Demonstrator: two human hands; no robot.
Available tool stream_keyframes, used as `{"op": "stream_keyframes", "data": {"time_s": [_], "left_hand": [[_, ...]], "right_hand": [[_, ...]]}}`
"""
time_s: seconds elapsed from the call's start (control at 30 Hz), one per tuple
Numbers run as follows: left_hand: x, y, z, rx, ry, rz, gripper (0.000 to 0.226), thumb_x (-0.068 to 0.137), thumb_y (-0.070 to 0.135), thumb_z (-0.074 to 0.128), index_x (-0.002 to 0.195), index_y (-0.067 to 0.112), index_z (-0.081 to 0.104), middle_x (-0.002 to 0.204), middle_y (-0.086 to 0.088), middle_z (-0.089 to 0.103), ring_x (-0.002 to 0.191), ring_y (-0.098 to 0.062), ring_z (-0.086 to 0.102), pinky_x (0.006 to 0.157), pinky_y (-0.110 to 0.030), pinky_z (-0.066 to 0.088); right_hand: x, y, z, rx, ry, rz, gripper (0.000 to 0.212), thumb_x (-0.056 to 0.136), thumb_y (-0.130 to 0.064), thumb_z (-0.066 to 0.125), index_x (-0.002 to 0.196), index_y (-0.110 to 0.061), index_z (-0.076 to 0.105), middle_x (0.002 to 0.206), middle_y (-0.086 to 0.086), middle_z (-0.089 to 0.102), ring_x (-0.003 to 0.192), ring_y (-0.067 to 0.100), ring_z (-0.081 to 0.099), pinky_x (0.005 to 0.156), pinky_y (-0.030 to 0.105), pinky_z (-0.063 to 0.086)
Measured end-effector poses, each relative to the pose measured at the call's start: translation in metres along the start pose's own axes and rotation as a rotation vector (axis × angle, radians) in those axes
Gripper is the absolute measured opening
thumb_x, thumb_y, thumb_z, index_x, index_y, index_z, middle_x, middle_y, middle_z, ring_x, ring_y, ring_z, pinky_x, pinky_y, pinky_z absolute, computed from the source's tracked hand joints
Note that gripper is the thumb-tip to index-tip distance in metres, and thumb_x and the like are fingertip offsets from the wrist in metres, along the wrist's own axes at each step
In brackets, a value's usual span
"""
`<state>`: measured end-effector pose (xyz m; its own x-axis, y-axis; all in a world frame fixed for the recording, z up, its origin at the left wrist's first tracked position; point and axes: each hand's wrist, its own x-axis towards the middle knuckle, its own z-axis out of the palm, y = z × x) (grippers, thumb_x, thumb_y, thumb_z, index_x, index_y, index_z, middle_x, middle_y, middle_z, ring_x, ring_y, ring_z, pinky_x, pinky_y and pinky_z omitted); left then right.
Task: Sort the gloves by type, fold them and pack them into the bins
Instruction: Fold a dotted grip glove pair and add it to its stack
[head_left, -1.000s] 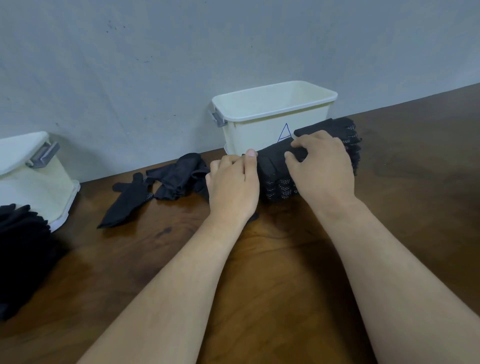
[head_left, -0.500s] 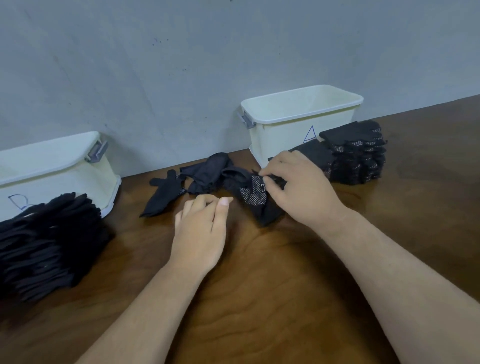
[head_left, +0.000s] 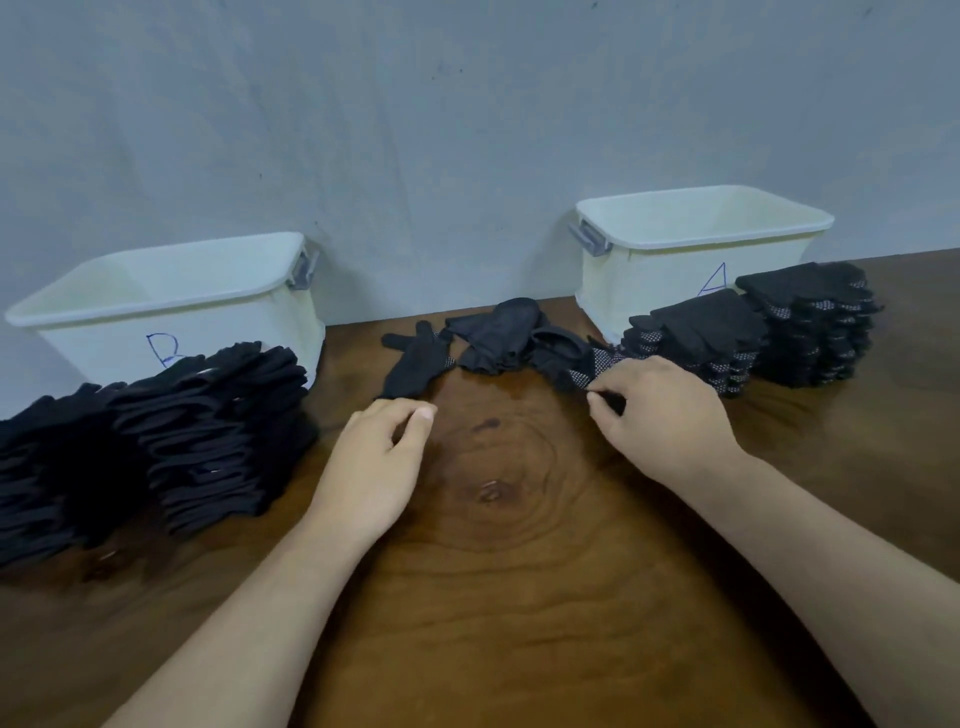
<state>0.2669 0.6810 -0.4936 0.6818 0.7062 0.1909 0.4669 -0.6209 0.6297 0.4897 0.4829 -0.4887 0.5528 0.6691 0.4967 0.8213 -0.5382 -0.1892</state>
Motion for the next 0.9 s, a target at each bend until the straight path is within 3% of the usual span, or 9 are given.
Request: {"op": "stream_keyframes", "data": {"time_s": [0.07,0.13,0.2,0.27,0.43,0.57,0.63,0.77,0.9], "left_hand": [[0.002,0.000,0.001,-0.088,0.017,-0.016,0.037,0.110,0.049,0.040,0.130,0.039,0.070,0.133,0.019,0.066,0.130,-0.008,0.053,0.110,-0.033,0.042],[0.003,-0.001,0.002,-0.155,0.022,-0.048,0.035,0.110,0.050,0.040,0.126,0.040,0.069,0.124,0.021,0.068,0.118,-0.001,0.058,0.096,-0.025,0.046],[0.004,-0.001,0.002,-0.206,0.025,-0.089,0.030,0.111,0.048,0.039,0.121,0.041,0.067,0.115,0.023,0.070,0.105,0.007,0.058,0.080,-0.014,0.039],[0.005,-0.001,0.003,-0.257,0.035,-0.106,0.025,0.111,0.047,0.040,0.116,0.042,0.064,0.106,0.024,0.072,0.102,0.007,0.061,0.076,-0.014,0.038],[0.004,-0.002,0.005,-0.245,-0.002,-0.107,0.028,0.107,0.052,0.049,0.132,0.039,0.054,0.111,0.020,0.071,0.112,-0.006,0.064,0.096,-0.034,0.051],[0.004,-0.004,0.006,-0.247,0.008,-0.060,0.038,0.099,0.045,0.068,0.133,0.041,0.052,0.108,0.020,0.069,0.108,-0.002,0.065,0.106,-0.045,0.052],[0.002,-0.002,0.006,-0.175,-0.021,-0.041,0.035,0.099,0.043,0.069,0.132,0.040,0.056,0.114,0.020,0.067,0.112,-0.004,0.062,0.109,-0.045,0.050],[0.000,0.003,0.009,0.126,-0.064,0.058,0.029,0.102,0.049,0.062,0.129,0.041,0.062,0.133,0.019,0.059,0.128,-0.011,0.050,0.115,-0.044,0.040],[0.000,0.001,0.011,0.113,-0.061,0.068,0.018,0.101,0.047,0.065,0.118,0.043,0.066,0.127,0.023,0.058,0.126,-0.012,0.046,0.113,-0.041,0.037]], "right_hand": [[-0.002,-0.017,-0.001,0.044,0.069,-0.002,0.016,0.100,-0.037,0.065,0.105,-0.032,0.079,0.101,-0.013,0.074,0.096,0.015,0.068,0.075,0.032,0.056],[-0.009,-0.041,-0.001,0.062,0.092,-0.067,0.015,0.100,-0.038,0.065,0.102,-0.033,0.079,0.098,-0.014,0.074,0.091,0.013,0.069,0.071,0.029,0.055],[-0.017,-0.069,0.003,0.069,0.052,-0.153,0.019,0.100,-0.041,0.060,0.101,-0.033,0.077,0.099,-0.015,0.074,0.091,0.013,0.068,0.068,0.030,0.057],[-0.026,-0.095,0.008,0.082,-0.017,-0.243,0.027,0.099,-0.046,0.050,0.103,-0.035,0.075,0.102,-0.017,0.072,0.094,0.010,0.065,0.067,0.028,0.055],[-0.037,-0.108,0.014,0.344,-0.183,-0.324,0.032,0.106,-0.050,0.053,0.127,-0.036,0.074,0.123,-0.022,0.072,0.111,-0.001,0.061,0.092,0.026,0.054],[-0.027,-0.088,0.018,0.726,-0.066,-0.129,0.022,0.103,-0.013,0.068,0.119,-0.023,0.080,0.114,-0.017,0.077,0.106,0.000,0.072,0.098,0.028,0.058],[-0.019,-0.075,0.017,0.707,-0.063,0.001,0.026,0.100,-0.008,0.070,0.118,-0.024,0.079,0.112,-0.019,0.076,0.106,-0.002,0.070,0.100,0.025,0.057],[-0.012,-0.055,0.021,0.446,-0.223,0.054,0.020,0.098,-0.042,0.072,0.117,-0.038,0.078,0.115,-0.025,0.069,0.113,0.004,0.061,0.102,0.029,0.050],[-0.007,-0.061,0.031,0.366,-0.283,0.027,0.034,0.093,-0.066,0.063,0.112,-0.043,0.078,0.116,-0.025,0.066,0.114,0.007,0.052,0.102,0.038,0.047]]}}
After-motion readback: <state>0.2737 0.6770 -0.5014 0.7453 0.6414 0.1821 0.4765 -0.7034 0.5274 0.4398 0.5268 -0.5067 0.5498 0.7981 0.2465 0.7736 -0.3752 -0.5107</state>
